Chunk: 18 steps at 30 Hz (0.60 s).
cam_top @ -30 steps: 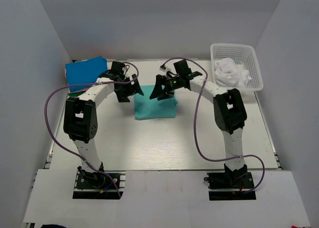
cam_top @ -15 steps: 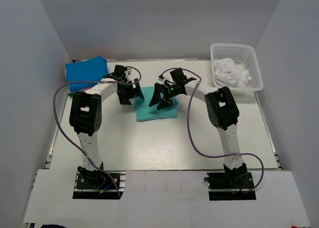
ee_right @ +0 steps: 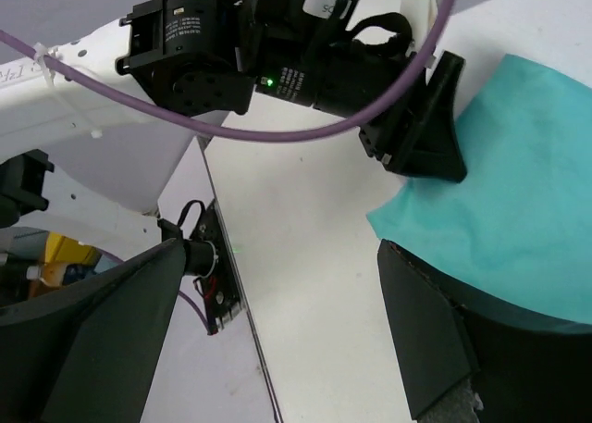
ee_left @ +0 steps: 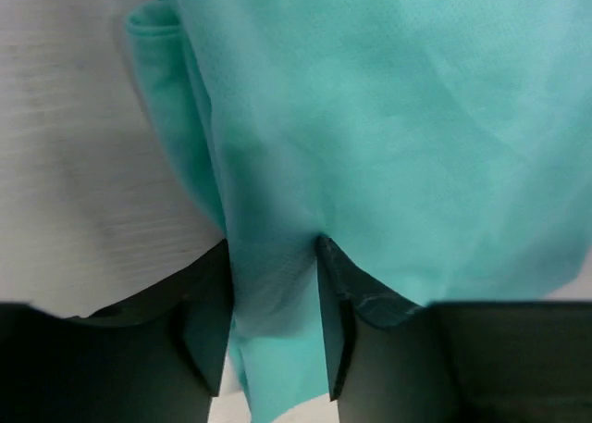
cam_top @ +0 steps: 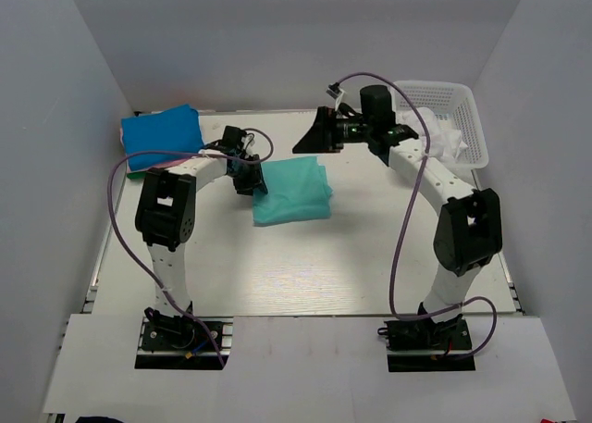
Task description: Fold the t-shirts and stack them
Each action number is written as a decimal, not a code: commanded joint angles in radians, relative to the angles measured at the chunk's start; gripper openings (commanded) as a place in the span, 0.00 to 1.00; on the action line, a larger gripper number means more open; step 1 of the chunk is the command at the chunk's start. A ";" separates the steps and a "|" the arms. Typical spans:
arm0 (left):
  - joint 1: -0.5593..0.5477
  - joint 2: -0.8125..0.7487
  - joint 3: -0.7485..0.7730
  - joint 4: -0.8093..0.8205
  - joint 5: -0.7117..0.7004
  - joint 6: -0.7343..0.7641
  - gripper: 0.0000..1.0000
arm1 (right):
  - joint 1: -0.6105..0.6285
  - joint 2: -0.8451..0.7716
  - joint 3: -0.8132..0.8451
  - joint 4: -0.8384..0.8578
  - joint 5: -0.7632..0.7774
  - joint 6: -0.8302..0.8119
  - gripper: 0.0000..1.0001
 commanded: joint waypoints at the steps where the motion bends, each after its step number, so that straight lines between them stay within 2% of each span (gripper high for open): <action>1: -0.038 0.067 -0.011 -0.006 -0.024 0.006 0.49 | -0.042 -0.012 -0.075 0.030 -0.001 0.026 0.90; 2: -0.038 0.081 -0.011 0.012 -0.033 0.006 0.41 | -0.050 -0.027 -0.107 0.030 0.014 0.023 0.90; 3: -0.048 0.081 0.010 0.012 -0.059 0.006 0.24 | -0.067 -0.032 -0.117 0.027 0.021 0.015 0.90; 5: -0.048 0.102 0.068 -0.029 -0.085 0.038 0.00 | -0.098 -0.047 -0.147 0.021 0.037 0.005 0.90; 6: -0.048 0.113 0.152 -0.056 -0.134 0.053 0.00 | -0.117 -0.059 -0.167 0.019 0.044 -0.004 0.90; 12: -0.028 0.084 0.406 -0.199 -0.218 0.185 0.00 | -0.185 -0.130 -0.262 -0.049 0.129 -0.087 0.90; 14: -0.019 0.075 0.487 -0.238 -0.277 0.185 0.00 | -0.194 -0.144 -0.270 -0.088 0.163 -0.109 0.90; 17: -0.019 0.046 0.549 -0.276 -0.411 0.259 0.00 | -0.207 -0.196 -0.282 -0.142 0.275 -0.168 0.90; 18: -0.019 0.032 0.549 -0.276 -0.412 0.297 0.00 | -0.210 -0.206 -0.292 -0.149 0.295 -0.176 0.90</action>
